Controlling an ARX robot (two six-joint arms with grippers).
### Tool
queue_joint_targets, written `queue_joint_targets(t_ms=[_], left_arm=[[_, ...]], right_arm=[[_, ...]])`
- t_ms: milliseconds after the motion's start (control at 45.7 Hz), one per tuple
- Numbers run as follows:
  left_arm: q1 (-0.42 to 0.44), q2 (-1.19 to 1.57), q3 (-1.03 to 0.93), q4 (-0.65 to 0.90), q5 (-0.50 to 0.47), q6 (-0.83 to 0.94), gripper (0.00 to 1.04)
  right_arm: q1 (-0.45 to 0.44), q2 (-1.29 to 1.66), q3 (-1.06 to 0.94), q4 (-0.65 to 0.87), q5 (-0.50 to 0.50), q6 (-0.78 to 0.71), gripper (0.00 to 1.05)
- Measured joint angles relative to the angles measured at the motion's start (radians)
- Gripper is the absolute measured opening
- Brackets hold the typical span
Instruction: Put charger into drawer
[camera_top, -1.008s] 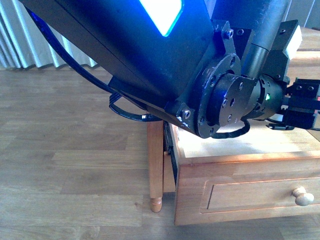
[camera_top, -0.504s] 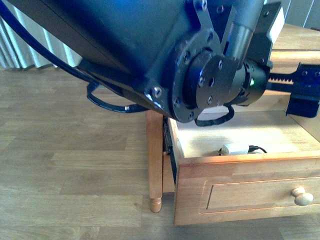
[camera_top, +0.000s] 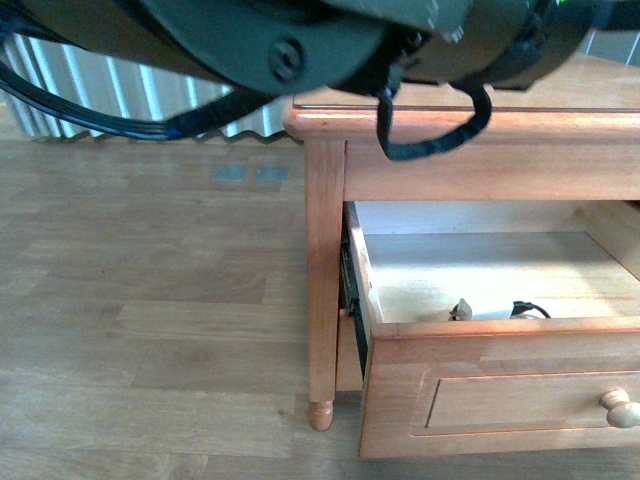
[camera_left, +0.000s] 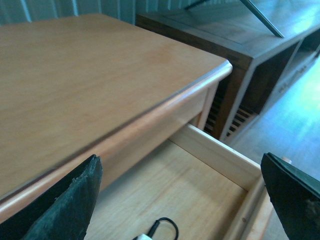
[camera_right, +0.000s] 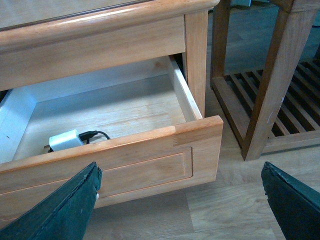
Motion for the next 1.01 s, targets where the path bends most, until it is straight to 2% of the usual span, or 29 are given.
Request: queue_joint_targets(t_ms=[307,504,767,1008], left_arm=[[0.081,-0.228,-0.228,0.068,-0.320,-0.005,0.99],[0.113,-0.365,-0.374,0.085,-0.414,-0.031,0.99],[0.210,-0.558,-0.568,0.080,-0.558,-0.090,0.99],[0.271,-0.794,-0.729,0.006,-0.703,-0.142,0.99]], right_arm=[[0.000,0.000,0.000,0.000,0.000,0.000,0.96],[0.000,-0.001,0.000,0.000,0.000,0.000,0.96],[0.000,-0.001,0.000,0.000,0.000,0.000,0.96],[0.000,-0.001,0.000,0.000,0.000,0.000,0.96]])
